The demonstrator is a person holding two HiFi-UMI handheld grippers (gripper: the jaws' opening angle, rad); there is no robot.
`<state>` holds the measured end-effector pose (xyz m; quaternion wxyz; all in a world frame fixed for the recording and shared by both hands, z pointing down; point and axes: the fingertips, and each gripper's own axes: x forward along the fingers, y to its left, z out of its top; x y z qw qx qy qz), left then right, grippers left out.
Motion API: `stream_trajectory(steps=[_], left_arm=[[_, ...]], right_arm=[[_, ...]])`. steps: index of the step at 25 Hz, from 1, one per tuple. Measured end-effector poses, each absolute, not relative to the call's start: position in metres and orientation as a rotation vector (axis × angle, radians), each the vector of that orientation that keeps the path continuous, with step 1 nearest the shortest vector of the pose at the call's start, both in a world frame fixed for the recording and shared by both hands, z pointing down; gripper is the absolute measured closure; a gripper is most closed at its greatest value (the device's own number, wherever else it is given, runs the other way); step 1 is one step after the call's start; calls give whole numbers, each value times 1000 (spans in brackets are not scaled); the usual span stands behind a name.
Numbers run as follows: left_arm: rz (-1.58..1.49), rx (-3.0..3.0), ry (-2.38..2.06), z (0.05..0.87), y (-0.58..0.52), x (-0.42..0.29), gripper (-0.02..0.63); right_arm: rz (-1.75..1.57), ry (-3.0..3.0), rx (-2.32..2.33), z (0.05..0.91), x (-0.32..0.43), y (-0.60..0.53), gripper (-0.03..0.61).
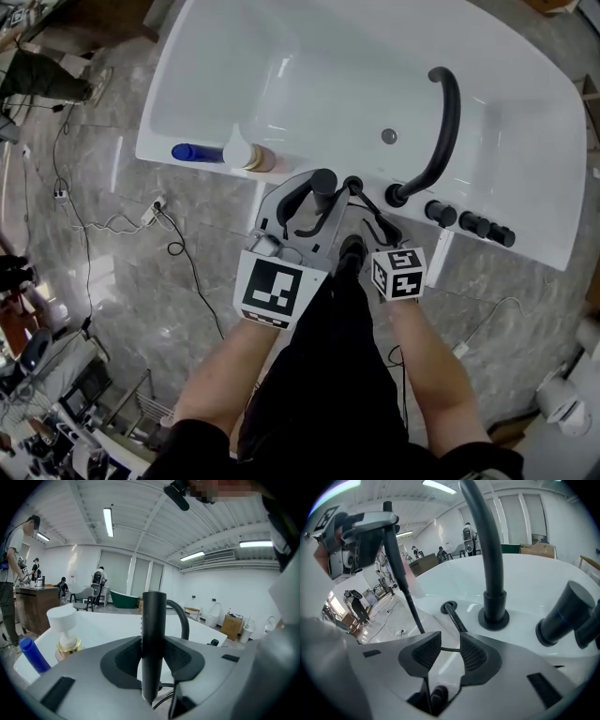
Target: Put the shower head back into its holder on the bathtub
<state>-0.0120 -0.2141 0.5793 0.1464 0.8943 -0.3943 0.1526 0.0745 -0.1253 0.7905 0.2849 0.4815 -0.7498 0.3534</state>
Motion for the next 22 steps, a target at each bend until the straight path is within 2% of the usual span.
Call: stream_trajectory(steps=[11, 13, 17, 20, 22], left_arm=[[467, 2550, -1112, 630, -208, -7, 471], [471, 2539, -1112, 637, -208, -7, 471], [491, 2526, -1113, 649, -207, -7, 471], [487, 2508, -1119, 655, -207, -6, 471], [498, 2497, -1121, 656, -206, -9, 471]], right_arm=[[999, -1885, 1402, 859, 111, -110, 359], [1000, -1886, 1421, 867, 114, -115, 359], [965, -1898, 1429, 874, 110, -123, 413], [917, -1903, 1426, 870, 108, -122, 491], [904, -1923, 1411, 858, 105, -120, 506]])
